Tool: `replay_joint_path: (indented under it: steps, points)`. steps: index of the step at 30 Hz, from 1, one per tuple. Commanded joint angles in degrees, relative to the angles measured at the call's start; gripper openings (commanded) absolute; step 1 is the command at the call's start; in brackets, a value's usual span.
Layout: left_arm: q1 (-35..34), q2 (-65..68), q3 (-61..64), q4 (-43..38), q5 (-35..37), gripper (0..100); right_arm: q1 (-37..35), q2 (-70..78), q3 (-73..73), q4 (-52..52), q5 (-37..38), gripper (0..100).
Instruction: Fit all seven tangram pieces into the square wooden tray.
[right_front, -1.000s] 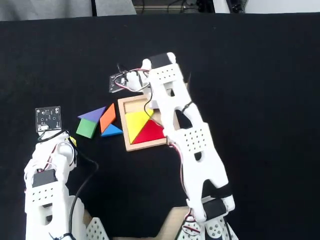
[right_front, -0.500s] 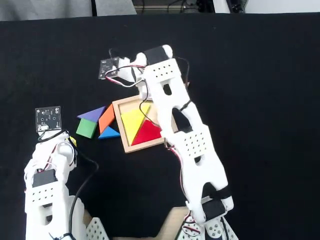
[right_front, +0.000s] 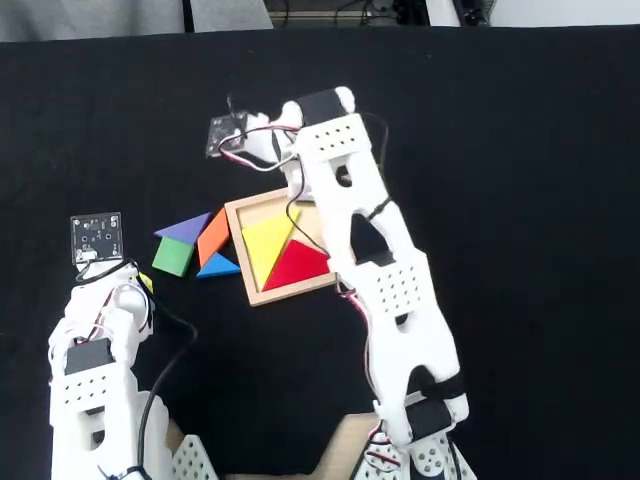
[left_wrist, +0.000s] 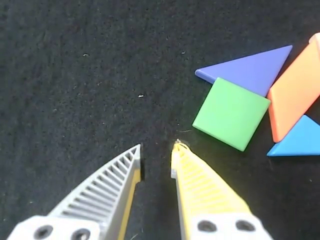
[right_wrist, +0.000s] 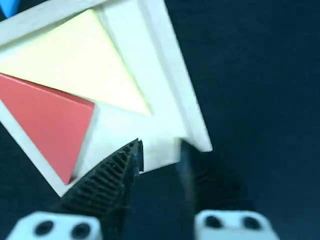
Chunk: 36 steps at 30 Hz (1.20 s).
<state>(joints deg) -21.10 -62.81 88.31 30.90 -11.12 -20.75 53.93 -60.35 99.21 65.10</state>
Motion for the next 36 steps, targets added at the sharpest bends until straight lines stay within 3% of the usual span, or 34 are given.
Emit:
replay_joint_path:
  steps: [1, 13, 26, 32, 36]
  points:
    - [0.7, -0.8, -0.4, -1.0, -0.5, 11, -0.8, 0.0, 0.2, 1.8, 3.7, 33.1]
    - [0.7, -0.8, -0.4, -1.1, -0.5, 11, -2.9, 0.2, 8.0, 1.9, 7.2, 17.2]
    - [0.7, -0.8, -0.4, -1.1, -0.5, 11, -3.7, 0.7, 8.8, -1.1, 7.2, 16.7]
    - [0.7, -0.8, -0.4, -1.1, -0.5, 11, -4.7, 4.4, 11.0, -7.1, 7.2, 16.5]
    - [0.7, -0.8, -0.4, -1.1, -0.5, 11, -4.7, 5.1, 10.6, -7.2, 7.2, 4.4]
